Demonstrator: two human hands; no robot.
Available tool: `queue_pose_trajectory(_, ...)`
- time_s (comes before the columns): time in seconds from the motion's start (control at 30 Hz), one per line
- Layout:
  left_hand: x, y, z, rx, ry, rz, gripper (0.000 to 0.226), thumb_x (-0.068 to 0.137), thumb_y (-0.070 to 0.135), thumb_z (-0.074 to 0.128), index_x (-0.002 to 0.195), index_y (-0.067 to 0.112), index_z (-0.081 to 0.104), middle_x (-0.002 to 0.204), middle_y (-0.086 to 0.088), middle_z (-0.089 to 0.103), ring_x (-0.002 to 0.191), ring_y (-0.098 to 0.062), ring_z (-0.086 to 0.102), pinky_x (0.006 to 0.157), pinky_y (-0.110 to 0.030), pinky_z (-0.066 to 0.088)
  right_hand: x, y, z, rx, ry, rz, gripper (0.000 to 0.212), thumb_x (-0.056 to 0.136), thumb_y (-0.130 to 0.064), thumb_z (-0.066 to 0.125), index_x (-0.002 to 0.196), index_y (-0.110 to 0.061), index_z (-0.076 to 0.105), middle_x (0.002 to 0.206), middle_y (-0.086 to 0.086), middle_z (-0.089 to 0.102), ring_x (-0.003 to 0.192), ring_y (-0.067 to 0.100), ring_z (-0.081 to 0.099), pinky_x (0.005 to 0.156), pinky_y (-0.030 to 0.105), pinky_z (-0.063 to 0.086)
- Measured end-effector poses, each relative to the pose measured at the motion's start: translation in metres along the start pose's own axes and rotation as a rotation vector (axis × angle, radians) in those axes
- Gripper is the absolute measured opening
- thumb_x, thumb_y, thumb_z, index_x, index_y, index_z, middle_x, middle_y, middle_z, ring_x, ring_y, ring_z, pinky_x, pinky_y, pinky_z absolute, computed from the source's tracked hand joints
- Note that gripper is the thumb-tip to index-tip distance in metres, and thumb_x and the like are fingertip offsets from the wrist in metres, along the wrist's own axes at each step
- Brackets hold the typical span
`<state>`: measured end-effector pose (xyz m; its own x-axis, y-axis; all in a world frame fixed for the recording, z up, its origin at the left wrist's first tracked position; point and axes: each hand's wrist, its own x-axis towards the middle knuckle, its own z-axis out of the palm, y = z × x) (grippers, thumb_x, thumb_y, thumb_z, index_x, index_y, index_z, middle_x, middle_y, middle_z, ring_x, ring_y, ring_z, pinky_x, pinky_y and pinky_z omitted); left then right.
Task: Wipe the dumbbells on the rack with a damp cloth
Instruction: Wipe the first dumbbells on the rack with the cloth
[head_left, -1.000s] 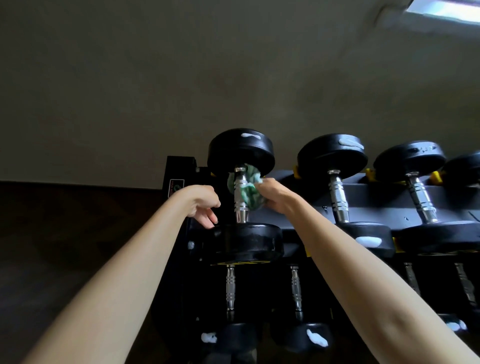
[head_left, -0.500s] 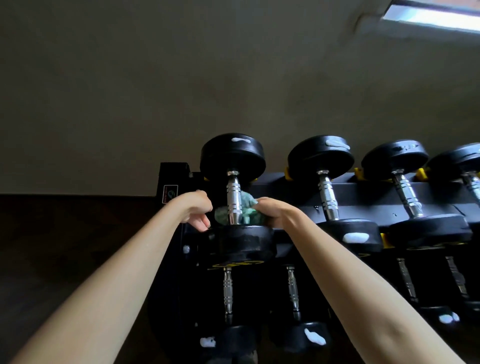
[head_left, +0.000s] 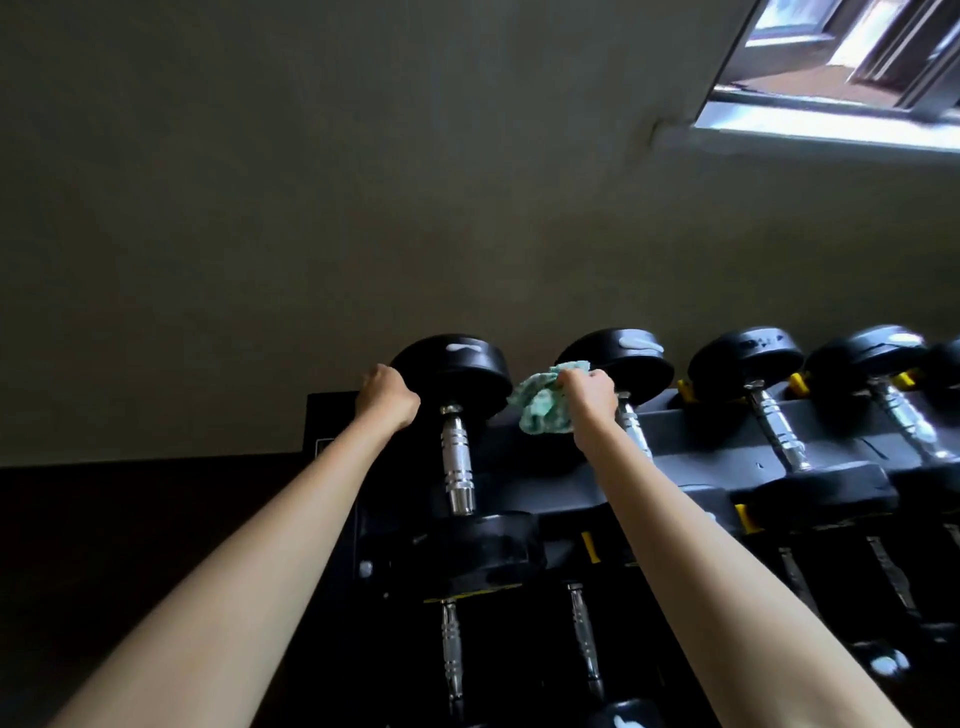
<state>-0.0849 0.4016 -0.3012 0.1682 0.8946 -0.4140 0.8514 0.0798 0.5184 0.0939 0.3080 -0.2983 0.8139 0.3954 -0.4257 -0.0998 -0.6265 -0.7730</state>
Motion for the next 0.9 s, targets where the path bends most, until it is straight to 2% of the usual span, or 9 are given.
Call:
queue_pose_trajectory(0.1,0.010,-0.006,0.005,-0.095,0.063,-0.042,0.046,0.087,0.005,0.054,0.130,-0.004,0.039,0.131,-0.020,0.050,0.117,-0.037,0.052,0.095,-0.039,0.043,0.008,-0.007,0.019,-0.061,-0.060,-0.049,0.030,0.088,-0.019,0.053,0.114,-0.003,0.057,0.102,0.013,0.058,0.109,0.031,0.055,0.076,0.026,0.037)
queue_pose_trajectory(0.17,0.014,-0.011,0.008,-0.170,0.110,-0.031,0.050,0.086,0.004,0.058,0.131,-0.002,0.038,0.128,-0.019,0.052,0.115,-0.036,0.053,0.094,-0.039,0.044,0.012,-0.007,0.034,-0.065,-0.101,-0.081,0.027,0.090,-0.015,0.046,0.112,-0.004,0.059,0.101,0.013,0.059,0.106,0.030,0.056,0.079,0.029,0.039)
queue_pose_trajectory(0.3,0.024,-0.018,0.008,-0.214,0.123,0.059,0.032,0.079,0.000,0.067,0.110,0.001,0.063,0.108,-0.017,0.066,0.103,-0.032,0.062,0.082,-0.033,0.046,0.032,0.007,0.058,-0.034,-0.245,-0.079,0.025,0.087,-0.005,0.041,0.069,-0.013,0.057,0.074,0.007,0.055,0.081,0.024,0.052,0.064,0.031,0.039)
queue_pose_trajectory(0.43,0.031,-0.019,0.004,-0.167,0.107,0.053,0.025,0.074,0.007,0.073,0.098,0.001,0.070,0.097,-0.015,0.067,0.105,-0.030,0.059,0.078,-0.030,0.046,0.015,-0.013,0.046,-0.118,-0.180,-0.209,0.032,0.087,-0.002,0.039,0.057,-0.014,0.042,0.062,0.001,0.047,0.064,0.015,0.044,0.054,0.024,0.033)
queue_pose_trajectory(0.5,0.032,-0.020,0.003,-0.149,0.104,0.053,0.030,0.074,0.010,0.074,0.103,0.002,0.070,0.106,-0.016,0.067,0.110,-0.028,0.058,0.087,-0.032,0.046,0.005,-0.023,0.044,-0.167,-0.149,-0.314,0.030,0.088,-0.002,0.038,0.061,-0.012,0.043,0.061,0.001,0.044,0.067,0.017,0.041,0.058,0.029,0.030)
queue_pose_trajectory(0.63,0.030,-0.023,0.001,-0.165,0.098,0.079,0.041,0.073,0.008,0.074,0.114,0.005,0.067,0.113,-0.014,0.067,0.116,-0.028,0.056,0.094,-0.033,0.044,-0.019,-0.041,0.050,-0.236,-0.184,-0.495,0.025,0.089,-0.002,0.038,0.086,-0.010,0.062,0.080,0.012,0.058,0.082,0.027,0.050,0.068,0.031,0.033)
queue_pose_trajectory(0.73,0.024,-0.026,-0.001,-0.169,0.080,0.100,0.041,0.072,0.000,0.069,0.112,0.008,0.068,0.107,-0.014,0.069,0.111,-0.028,0.059,0.080,-0.027,0.044,-0.036,-0.048,0.056,-0.288,-0.214,-0.583,0.039,0.092,-0.004,0.038,0.121,-0.014,0.062,0.114,0.015,0.064,0.110,0.031,0.051,0.083,0.029,0.036)
queue_pose_trajectory(0.8,0.019,-0.026,-0.003,-0.183,0.035,0.092,0.041,0.072,-0.006,0.067,0.111,0.006,0.067,0.106,-0.015,0.069,0.106,-0.027,0.061,0.071,-0.022,0.038,-0.039,-0.049,0.059,-0.303,-0.226,-0.610,0.040,0.093,-0.005,0.038,0.124,-0.016,0.061,0.119,0.015,0.062,0.115,0.032,0.049,0.085,0.028,0.035)
queue_pose_trajectory(0.9,0.018,-0.030,-0.004,-0.266,-0.019,0.076,0.039,0.065,-0.014,0.064,0.103,-0.003,0.065,0.109,-0.022,0.066,0.105,-0.032,0.060,0.070,-0.024,0.039,-0.046,-0.051,0.063,-0.342,-0.269,-0.653,0.042,0.092,-0.005,0.038,0.125,-0.018,0.060,0.121,0.014,0.061,0.115,0.032,0.050,0.087,0.029,0.037)
